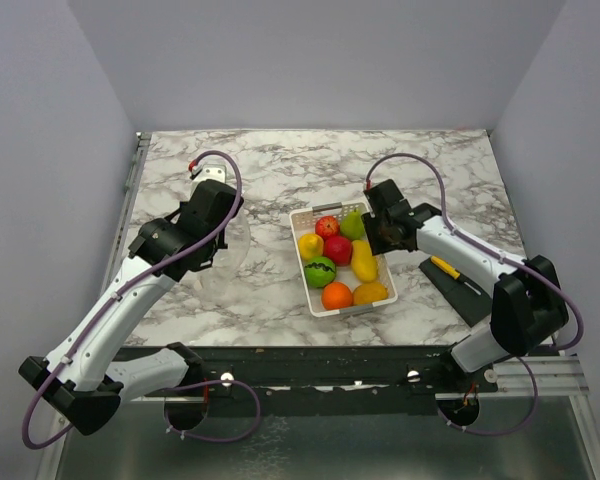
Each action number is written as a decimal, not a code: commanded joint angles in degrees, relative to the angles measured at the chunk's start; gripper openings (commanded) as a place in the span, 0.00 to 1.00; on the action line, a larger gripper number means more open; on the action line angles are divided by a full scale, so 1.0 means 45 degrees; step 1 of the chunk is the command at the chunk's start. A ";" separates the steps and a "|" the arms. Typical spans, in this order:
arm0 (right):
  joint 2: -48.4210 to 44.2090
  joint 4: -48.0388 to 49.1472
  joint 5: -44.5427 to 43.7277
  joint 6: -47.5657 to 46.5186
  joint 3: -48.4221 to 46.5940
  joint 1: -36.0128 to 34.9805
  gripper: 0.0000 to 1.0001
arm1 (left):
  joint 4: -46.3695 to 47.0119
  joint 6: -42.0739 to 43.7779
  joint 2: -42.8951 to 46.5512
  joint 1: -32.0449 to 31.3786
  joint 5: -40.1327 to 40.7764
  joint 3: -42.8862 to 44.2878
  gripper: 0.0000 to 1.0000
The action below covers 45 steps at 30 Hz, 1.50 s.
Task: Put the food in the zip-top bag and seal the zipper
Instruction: Adjust the bin at the center of the board, then pick up the fake fruit from the bin.
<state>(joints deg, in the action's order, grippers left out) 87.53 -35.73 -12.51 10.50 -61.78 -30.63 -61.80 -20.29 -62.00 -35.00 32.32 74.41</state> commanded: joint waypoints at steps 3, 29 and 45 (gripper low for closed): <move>-0.0590 -0.0638 0.0082 0.0322 -0.1017 0.0037 0.46 | 0.0349 0.0154 -0.0142 0.0005 -0.0268 -0.0203 0.00; -0.1833 0.0029 0.4845 0.2517 -0.1155 -0.0947 0.77 | 0.2071 -0.0677 -0.0241 0.0005 -0.1984 -0.1880 0.00; -0.0808 0.1038 0.3010 0.5056 -0.0437 -0.2466 0.91 | 0.2581 -0.1045 0.0198 0.0005 -0.2491 -0.2550 0.00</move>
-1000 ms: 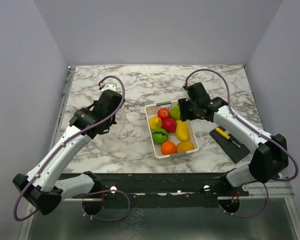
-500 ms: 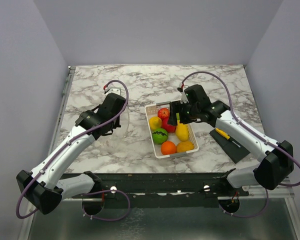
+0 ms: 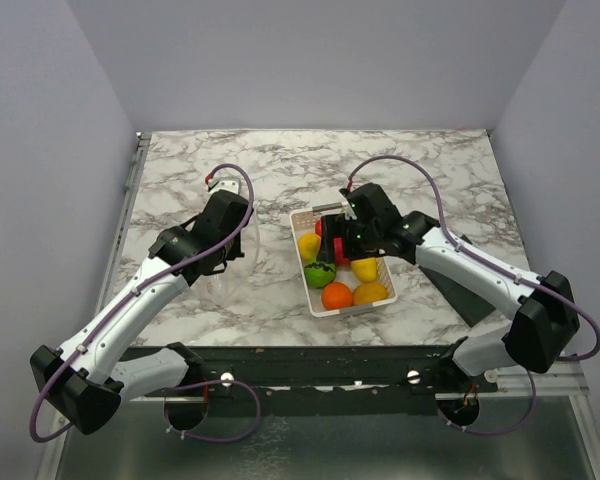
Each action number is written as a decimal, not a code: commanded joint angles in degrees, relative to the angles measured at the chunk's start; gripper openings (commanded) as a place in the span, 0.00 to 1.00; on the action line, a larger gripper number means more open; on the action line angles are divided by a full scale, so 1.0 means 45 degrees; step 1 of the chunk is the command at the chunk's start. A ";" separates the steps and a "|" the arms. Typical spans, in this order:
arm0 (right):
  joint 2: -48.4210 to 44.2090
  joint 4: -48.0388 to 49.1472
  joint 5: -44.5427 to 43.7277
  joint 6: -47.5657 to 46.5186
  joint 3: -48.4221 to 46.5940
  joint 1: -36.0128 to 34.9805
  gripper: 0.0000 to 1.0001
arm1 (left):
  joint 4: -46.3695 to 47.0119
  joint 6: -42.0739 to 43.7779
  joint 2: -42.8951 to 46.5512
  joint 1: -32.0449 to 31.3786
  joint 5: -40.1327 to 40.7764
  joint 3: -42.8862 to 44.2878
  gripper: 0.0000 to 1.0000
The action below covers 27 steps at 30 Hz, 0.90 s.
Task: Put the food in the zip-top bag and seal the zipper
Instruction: Pick up the fake fruit from the bin.
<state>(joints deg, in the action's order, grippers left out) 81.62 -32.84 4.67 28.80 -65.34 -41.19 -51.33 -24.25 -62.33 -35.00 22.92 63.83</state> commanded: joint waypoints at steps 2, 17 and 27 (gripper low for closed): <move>0.0765 0.0393 -0.0975 0.1310 0.0368 -0.0208 0.91 | 0.0253 -0.0145 0.0313 0.0005 -0.0405 -0.0201 0.00; 0.1801 0.1116 -0.1345 0.2977 0.0875 -0.0437 1.00 | 0.0129 -0.0100 0.0490 0.0005 -0.0398 -0.0162 0.00; 0.2638 0.1497 -0.1237 0.3469 0.0890 -0.0554 0.97 | -0.0016 -0.0112 0.0549 0.0005 -0.0386 -0.0084 0.00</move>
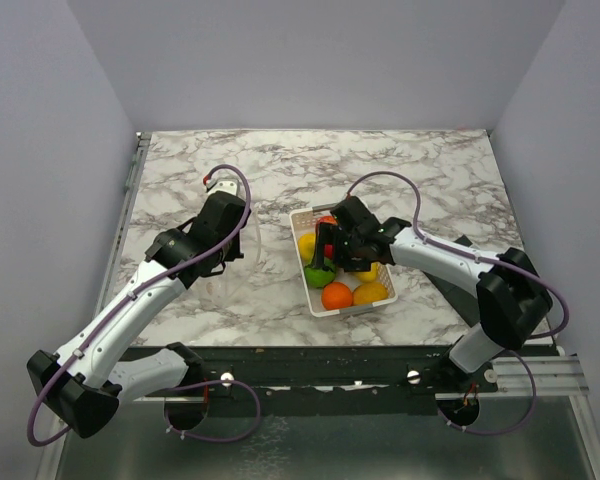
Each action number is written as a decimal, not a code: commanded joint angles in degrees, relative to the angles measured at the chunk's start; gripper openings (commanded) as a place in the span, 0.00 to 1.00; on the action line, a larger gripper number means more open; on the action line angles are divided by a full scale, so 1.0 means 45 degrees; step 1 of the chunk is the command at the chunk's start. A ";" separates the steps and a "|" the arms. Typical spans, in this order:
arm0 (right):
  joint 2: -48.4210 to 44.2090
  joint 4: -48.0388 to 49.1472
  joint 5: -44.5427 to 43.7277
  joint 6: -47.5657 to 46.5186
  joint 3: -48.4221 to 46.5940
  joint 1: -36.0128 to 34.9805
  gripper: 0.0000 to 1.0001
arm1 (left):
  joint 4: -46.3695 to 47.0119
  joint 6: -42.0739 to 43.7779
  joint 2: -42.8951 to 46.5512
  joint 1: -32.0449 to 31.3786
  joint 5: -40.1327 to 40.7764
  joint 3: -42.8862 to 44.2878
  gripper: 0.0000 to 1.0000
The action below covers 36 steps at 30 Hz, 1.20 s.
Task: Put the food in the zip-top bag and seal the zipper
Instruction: Pick up the fake fruit from the bin.
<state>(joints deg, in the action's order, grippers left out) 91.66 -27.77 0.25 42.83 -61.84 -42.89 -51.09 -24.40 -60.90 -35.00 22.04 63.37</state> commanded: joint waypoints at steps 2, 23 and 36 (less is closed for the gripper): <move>0.0581 0.0417 -0.0274 0.0401 0.0108 -0.0236 0.96 | -0.0072 -0.0104 0.0251 0.0003 -0.0225 0.0009 0.00; -0.1668 -0.0598 -0.1656 0.0292 0.0385 -0.0329 0.41 | -0.0103 -0.0253 0.0185 0.0005 -0.0864 -0.0040 0.00; -0.3341 -0.1013 -0.0718 -0.1701 -0.1610 -0.1481 0.35 | -0.0103 -0.0503 -0.0297 0.0005 -0.1593 0.0501 0.00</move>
<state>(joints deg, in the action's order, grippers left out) 78.50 -31.94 -5.26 39.40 -65.69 -47.92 -51.11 -25.71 -61.52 -35.00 17.50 63.35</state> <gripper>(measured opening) 0.733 0.005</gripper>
